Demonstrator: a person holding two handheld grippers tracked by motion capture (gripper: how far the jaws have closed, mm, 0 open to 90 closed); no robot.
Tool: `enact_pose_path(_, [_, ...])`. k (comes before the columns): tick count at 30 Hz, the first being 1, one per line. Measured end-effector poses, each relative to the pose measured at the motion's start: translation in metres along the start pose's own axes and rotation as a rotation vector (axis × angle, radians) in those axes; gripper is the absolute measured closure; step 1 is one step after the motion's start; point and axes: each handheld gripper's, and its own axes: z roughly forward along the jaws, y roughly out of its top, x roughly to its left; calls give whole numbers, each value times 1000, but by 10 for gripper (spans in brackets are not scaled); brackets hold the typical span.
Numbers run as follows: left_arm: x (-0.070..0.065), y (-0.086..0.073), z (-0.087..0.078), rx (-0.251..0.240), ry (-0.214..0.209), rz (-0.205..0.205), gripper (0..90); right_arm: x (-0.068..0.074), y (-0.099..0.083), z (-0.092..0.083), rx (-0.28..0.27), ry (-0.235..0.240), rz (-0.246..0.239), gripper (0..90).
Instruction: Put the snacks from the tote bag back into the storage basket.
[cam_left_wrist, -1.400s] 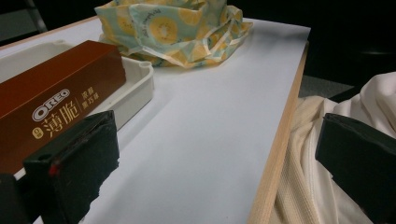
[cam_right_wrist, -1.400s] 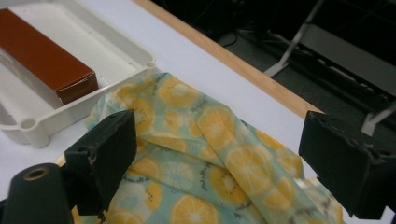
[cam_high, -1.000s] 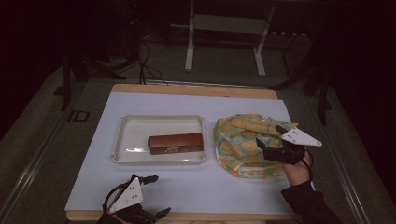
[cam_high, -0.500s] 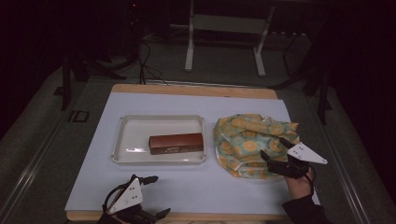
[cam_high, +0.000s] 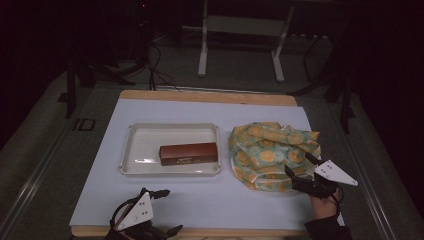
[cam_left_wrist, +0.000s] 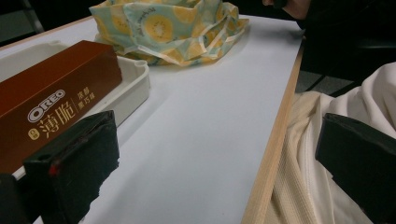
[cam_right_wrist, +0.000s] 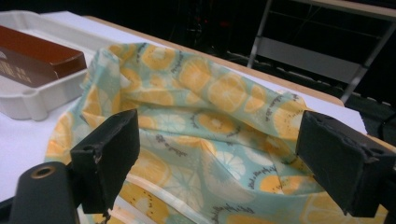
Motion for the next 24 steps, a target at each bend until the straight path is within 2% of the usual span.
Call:
enact_pose_path(5, [0, 0, 0, -7, 4, -7, 0, 0, 0, -1, -3, -20, -5, 136])
enact_pose_path(17, [3, -2, 1, 6, 7, -19, 0, 1, -3, 3, 7, 6, -1, 136])
enact_pose_path(24, [3, -2, 1, 2, 10, -19, 0, 2, -3, 3, 7, 6, -9, 136])
